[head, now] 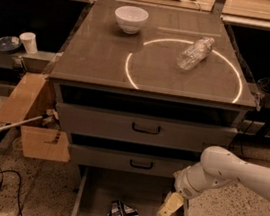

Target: Pick blue chip bag from bottom drawer and place on counter

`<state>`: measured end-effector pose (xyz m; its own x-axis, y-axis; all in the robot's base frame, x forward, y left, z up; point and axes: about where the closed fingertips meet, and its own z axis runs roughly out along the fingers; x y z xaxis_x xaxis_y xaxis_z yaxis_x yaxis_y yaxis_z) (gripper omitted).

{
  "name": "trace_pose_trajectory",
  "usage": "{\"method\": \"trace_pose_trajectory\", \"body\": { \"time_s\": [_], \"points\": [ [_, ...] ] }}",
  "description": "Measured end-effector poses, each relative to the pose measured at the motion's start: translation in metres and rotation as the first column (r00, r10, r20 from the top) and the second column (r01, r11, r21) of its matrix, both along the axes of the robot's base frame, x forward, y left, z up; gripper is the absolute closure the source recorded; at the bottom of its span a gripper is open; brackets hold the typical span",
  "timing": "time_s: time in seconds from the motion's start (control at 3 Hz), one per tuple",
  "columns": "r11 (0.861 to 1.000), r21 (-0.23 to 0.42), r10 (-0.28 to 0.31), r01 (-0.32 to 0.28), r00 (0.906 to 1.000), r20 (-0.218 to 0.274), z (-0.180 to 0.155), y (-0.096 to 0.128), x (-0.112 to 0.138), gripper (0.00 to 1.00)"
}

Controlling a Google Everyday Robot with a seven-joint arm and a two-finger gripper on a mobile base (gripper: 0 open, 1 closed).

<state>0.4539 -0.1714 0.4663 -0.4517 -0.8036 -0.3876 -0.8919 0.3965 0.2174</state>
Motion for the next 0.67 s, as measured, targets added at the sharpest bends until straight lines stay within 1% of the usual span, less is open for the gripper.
{"method": "trace_pose_trajectory", "body": {
  "time_s": [0.33, 0.67],
  "points": [
    [0.999, -0.034, -0.041, 0.041, 0.9991, -0.006, -0.023, -0.007, -0.005, 0.00],
    [0.993, -0.086, -0.082, 0.086, 0.9958, 0.040, -0.041, -0.004, -0.010, 0.00]
  ]
}}
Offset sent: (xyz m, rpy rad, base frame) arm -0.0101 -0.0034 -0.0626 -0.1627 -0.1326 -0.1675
